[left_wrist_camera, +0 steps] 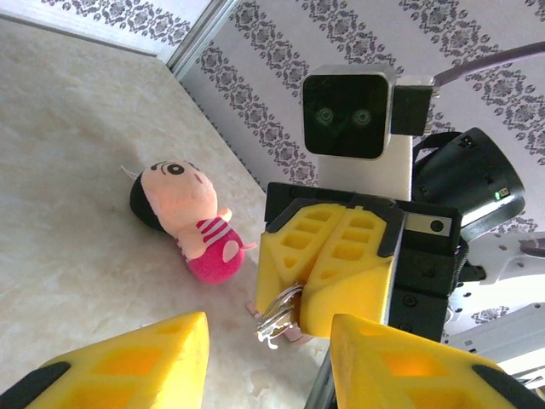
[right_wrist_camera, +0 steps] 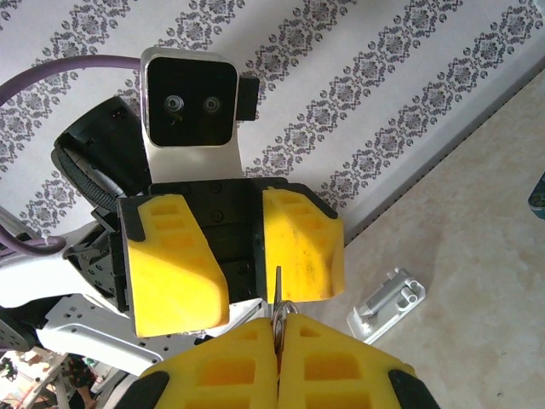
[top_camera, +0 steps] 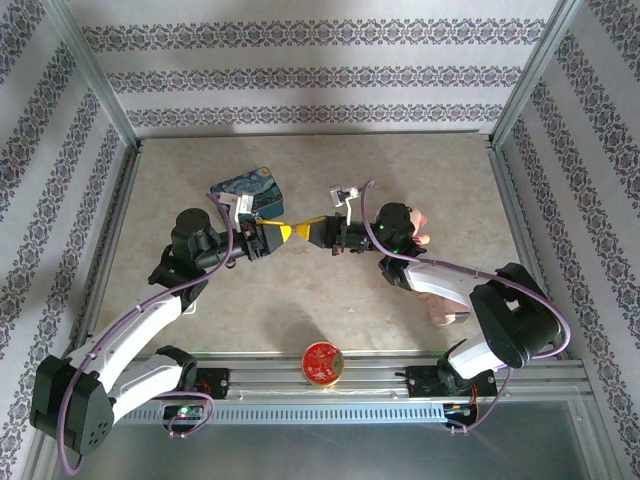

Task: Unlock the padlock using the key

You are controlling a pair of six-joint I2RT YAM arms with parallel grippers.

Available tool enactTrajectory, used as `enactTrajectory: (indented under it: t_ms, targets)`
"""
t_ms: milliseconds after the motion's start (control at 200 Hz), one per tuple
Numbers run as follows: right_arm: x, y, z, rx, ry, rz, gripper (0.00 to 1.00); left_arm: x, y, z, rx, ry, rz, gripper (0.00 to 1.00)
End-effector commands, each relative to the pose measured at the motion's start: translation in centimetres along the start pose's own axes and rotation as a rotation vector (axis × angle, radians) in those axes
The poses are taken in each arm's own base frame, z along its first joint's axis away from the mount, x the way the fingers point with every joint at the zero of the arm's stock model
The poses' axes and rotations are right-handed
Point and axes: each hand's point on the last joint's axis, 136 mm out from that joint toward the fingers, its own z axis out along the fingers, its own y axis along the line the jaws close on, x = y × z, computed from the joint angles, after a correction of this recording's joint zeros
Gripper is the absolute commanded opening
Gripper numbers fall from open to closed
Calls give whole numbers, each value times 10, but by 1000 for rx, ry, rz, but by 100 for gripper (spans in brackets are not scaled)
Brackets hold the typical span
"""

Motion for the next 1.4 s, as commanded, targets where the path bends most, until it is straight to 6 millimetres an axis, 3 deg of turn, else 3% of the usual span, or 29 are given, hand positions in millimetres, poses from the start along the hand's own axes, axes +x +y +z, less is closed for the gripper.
enactTrajectory:
  t_ms: [0, 355, 555, 810, 1019, 1199, 1309, 1394]
  targets:
    - [-8, 17, 5, -60, -9, -55, 0, -8, -11, -4, 46, -40, 35, 40]
    - [-6, 22, 10, -79, -1, -57, 0, -11, -12, -4, 56, -53, 36, 30]
    - [-5, 21, 11, -77, -1, -52, 0, -12, -14, -3, 73, -55, 31, 17]
    - [-7, 20, 12, -77, -8, -49, 0, -10, -14, -2, 77, -47, 29, 15]
    - [-7, 16, 14, -75, -8, -38, 0, -10, -15, -3, 77, -41, 44, 2]
    - [-7, 10, 6, -40, -31, -30, 5, -9, -15, -12, 5, -23, 99, 0]
    - [-6, 7, 1, -7, -39, -34, 21, -9, -15, -17, -41, -1, 133, 0]
    - [-5, 3, -3, 27, -39, -39, 26, -8, -16, -21, -67, 25, 152, 0]
